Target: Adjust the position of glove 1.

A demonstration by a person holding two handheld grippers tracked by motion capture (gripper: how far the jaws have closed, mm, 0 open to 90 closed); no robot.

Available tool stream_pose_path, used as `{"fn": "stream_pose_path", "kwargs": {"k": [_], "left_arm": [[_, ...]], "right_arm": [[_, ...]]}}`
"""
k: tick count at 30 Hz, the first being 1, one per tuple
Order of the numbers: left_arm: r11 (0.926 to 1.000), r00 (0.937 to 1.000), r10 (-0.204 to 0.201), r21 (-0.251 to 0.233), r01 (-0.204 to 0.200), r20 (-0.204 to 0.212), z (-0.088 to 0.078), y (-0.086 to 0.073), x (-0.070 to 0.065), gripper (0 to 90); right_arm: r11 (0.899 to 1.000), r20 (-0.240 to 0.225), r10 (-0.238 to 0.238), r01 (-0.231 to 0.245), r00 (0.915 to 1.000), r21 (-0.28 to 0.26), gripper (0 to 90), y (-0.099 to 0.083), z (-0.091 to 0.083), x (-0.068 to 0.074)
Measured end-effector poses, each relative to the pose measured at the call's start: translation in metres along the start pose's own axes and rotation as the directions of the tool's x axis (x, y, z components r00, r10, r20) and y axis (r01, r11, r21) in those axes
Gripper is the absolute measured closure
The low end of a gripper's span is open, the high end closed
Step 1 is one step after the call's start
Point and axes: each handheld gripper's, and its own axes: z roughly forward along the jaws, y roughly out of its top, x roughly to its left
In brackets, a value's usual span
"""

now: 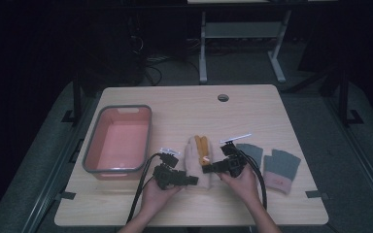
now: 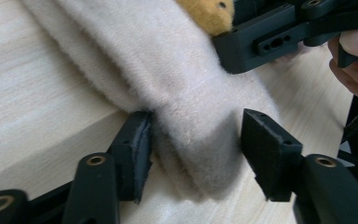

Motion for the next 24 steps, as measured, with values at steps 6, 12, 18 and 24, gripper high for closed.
{"fn": "stream_pose_path", "kwargs": {"k": [6, 12, 18, 24], "left_arm": [[1.0000, 0.9999, -0.002, 0.006, 0.002, -0.016, 0.000, 0.000, -0.001, 45.3], [1.0000, 0.9999, 0.002, 0.007, -0.001, -0.013, 0.002, 0.001, -0.001, 47.6], [0.9998, 0.9999, -0.014, 0.013, 0.014, 0.006, 0.004, 0.002, 0.001, 53.2], [0.9994, 0.9993, -0.030, 0.015, 0.030, 0.021, 0.005, 0.003, 0.003, 57.2]], "right_arm": [[0.998, -0.036, 0.061, -0.062, 0.9975, -0.026, 51.5, -0.006, 0.002, -0.006], [0.997, -0.031, 0.065, -0.066, 0.9974, -0.038, 56.6, -0.009, 0.005, -0.003], [0.996, -0.032, 0.072, -0.073, 0.9969, -0.053, 64.3, -0.010, 0.010, 0.000], [0.995, -0.038, 0.077, -0.079, 0.9963, -0.053, 70.7, -0.010, 0.014, 0.001]]}}
